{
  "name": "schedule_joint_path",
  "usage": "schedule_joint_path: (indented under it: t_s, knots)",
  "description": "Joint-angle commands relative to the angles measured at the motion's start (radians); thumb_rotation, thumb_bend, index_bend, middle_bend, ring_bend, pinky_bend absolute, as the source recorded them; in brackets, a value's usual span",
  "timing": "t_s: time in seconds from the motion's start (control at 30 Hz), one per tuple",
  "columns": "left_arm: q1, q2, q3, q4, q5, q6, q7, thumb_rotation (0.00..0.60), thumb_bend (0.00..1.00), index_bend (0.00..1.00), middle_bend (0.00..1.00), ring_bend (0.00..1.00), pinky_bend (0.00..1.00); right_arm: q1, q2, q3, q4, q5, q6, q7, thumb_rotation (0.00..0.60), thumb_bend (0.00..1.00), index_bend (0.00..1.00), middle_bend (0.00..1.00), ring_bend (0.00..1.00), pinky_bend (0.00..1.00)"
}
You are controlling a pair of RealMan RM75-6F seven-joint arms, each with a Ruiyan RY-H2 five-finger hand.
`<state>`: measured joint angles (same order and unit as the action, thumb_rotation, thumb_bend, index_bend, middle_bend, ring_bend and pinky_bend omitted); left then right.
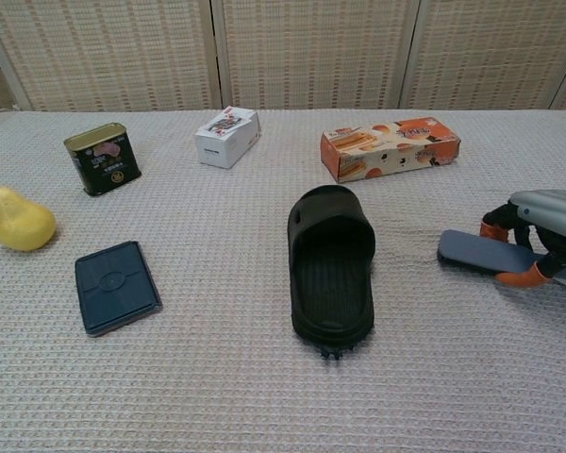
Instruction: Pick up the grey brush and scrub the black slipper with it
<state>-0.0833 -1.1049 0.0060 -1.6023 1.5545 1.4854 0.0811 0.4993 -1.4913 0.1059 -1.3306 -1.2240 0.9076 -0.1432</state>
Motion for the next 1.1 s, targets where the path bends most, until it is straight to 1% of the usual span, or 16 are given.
schedule_joint_path:
  t_s: [0.03,0.3,0.53,0.63,0.83,1.1]
  knots:
    - [0.0,0.0,0.0,0.0,0.0,-0.001,0.0,0.6,0.49,0.07,0.1,0.06,0.18,0.015,0.041,0.032,-0.026,0.027,-0.061,0.112,0.6,0.37,0.69,0.57,0.55,0.72]
    - [-0.003,-0.001,0.001,0.001,-0.001,-0.009,0.002,0.6,0.49,0.08,0.1,0.07,0.18,0.033,0.117,0.067,-0.065,0.033,-0.113,0.246,0.6,0.37,0.69,0.58,0.55,0.72]
    - [-0.006,-0.003,0.0,0.001,-0.005,-0.017,0.007,0.6,0.49,0.08,0.1,0.07,0.19,0.051,0.172,0.082,-0.113,0.015,-0.121,0.287,0.6,0.37,0.69,0.58,0.55,0.72]
    - [-0.007,-0.004,0.0,0.0,-0.006,-0.02,0.006,0.6,0.49,0.07,0.1,0.07,0.19,0.072,0.182,0.088,-0.126,0.016,-0.138,0.279,0.6,0.37,0.69,0.58,0.55,0.72]
    - [-0.011,-0.003,-0.002,0.0,-0.01,-0.026,0.001,0.6,0.49,0.08,0.1,0.07,0.19,0.154,0.159,0.1,-0.115,0.057,-0.232,0.239,0.6,0.37,0.69,0.58,0.55,0.72]
    - [-0.009,0.004,-0.005,0.001,-0.015,-0.022,-0.017,0.6,0.49,0.08,0.1,0.07,0.2,0.283,0.08,0.124,-0.035,0.125,-0.355,0.209,0.6,0.37,0.69,0.58,0.55,0.72]
